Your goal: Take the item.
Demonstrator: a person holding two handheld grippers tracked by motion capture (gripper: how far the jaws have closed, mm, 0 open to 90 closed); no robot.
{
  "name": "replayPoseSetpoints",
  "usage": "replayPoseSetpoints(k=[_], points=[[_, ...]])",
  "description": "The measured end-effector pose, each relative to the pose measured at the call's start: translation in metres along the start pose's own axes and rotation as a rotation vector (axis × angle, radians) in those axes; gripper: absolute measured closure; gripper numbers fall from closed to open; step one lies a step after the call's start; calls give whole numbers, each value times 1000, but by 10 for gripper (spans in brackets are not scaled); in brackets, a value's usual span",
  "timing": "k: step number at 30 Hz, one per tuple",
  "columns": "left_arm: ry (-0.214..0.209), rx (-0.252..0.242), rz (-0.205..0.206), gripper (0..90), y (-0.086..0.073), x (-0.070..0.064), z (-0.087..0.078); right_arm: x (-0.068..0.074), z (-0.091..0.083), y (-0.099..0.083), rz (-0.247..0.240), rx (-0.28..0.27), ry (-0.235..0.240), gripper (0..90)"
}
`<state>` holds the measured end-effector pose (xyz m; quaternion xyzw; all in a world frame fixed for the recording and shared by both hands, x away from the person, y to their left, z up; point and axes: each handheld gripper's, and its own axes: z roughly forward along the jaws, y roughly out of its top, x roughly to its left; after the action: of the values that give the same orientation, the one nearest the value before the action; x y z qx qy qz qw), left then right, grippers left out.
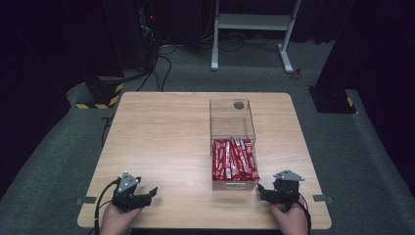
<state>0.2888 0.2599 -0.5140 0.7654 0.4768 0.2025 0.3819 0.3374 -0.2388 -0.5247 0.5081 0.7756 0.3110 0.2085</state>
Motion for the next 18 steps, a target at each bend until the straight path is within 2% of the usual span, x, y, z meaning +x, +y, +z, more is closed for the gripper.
replayPoseSetpoints(k=[3, 7, 14, 18], points=[[-8, -7, -5, 222, 1, -2, 0, 0, 0, 0, 0, 0, 0, 80], [-13, -12, 25, 222, 4, -7, 1, 0, 0, 0, 2, 1, 1, 80], [-43, -25, 23, 226, 9, -16, 3, 0, 0, 0, -1, -1, 2, 80], [-49, -25, 39, 225, 12, -21, 5, 0, 0, 0, -1, -1, 2, 80]])
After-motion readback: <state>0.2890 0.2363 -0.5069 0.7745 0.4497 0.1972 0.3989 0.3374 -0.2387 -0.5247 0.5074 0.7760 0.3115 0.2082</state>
